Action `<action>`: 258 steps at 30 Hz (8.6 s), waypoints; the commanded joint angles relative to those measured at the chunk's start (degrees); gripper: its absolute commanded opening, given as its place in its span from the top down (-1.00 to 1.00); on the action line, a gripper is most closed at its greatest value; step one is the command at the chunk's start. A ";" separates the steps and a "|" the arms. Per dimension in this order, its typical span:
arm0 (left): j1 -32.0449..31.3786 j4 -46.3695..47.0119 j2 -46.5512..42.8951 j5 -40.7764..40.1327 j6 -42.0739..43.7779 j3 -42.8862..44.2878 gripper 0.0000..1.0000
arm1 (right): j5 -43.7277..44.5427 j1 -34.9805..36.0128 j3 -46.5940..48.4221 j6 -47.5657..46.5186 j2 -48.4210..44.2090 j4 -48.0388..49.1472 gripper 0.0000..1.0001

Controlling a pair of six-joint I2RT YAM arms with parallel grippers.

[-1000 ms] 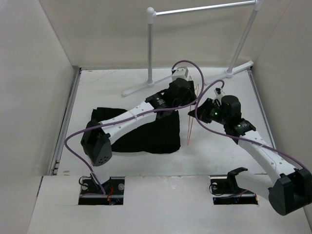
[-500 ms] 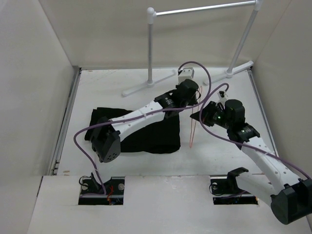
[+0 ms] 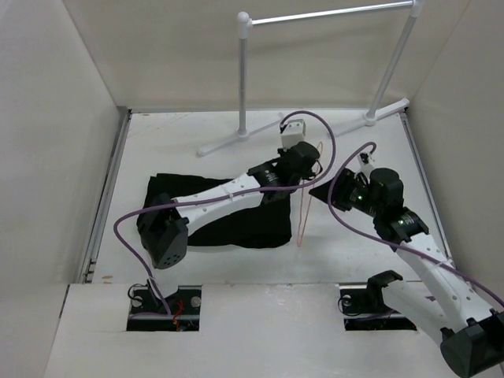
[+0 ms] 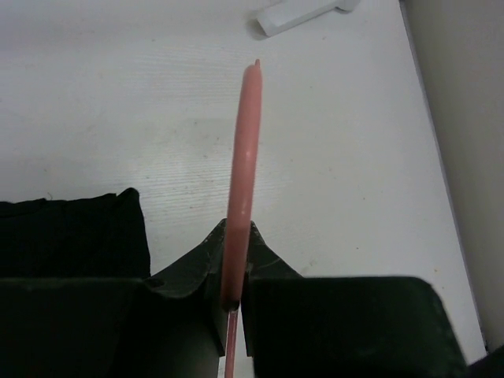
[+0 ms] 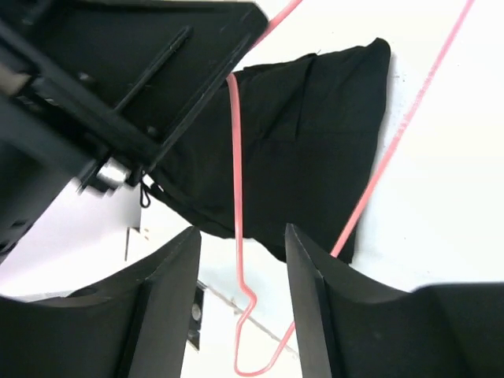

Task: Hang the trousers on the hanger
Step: Place the trousers on the hanger, then place the hanger at the clothesline, then reset both arms

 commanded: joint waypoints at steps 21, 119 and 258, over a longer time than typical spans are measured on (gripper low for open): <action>-0.67 31.32 -12.00 -11.17 -25.37 -36.32 1.00 | 6.46 3.40 6.97 -3.77 28.95 12.59 0.53; 0.21 4.87 -33.53 -14.16 -12.28 -31.76 0.95 | 18.33 34.61 2.05 3.43 21.15 33.33 0.68; 25.70 -26.86 -47.25 9.92 -7.09 -39.67 -1.00 | 33.73 -22.35 -0.94 -3.85 -10.14 -19.05 -1.00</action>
